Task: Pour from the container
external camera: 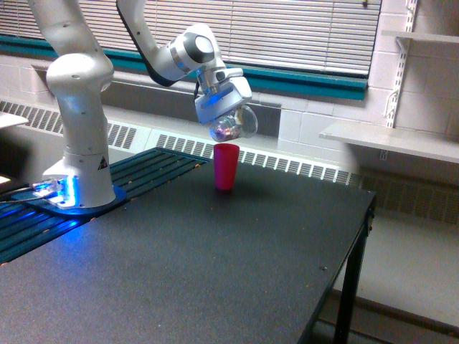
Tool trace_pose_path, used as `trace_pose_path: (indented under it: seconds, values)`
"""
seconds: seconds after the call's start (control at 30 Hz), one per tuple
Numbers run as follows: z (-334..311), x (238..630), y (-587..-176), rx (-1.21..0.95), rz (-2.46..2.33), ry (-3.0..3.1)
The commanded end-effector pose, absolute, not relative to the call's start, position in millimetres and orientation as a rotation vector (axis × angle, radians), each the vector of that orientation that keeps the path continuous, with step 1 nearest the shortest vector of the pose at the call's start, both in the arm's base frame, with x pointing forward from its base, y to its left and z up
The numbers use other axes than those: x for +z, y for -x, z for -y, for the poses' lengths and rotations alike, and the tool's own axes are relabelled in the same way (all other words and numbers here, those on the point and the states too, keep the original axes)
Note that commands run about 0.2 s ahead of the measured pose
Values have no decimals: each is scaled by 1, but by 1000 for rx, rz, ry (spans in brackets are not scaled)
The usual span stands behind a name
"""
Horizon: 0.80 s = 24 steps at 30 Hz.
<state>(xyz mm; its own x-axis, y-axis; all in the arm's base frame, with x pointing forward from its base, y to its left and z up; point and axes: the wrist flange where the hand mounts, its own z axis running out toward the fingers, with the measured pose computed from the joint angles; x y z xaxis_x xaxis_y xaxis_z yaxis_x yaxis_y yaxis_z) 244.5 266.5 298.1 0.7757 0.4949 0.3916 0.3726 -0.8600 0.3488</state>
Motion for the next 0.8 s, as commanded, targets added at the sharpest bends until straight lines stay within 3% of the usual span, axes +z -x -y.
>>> trace_pose_path:
  seconds: [0.03,0.8]
  values:
    - [-260,289,-243,676,-686,-2704]
    - [-265,280,-234,614,-744,-2663]
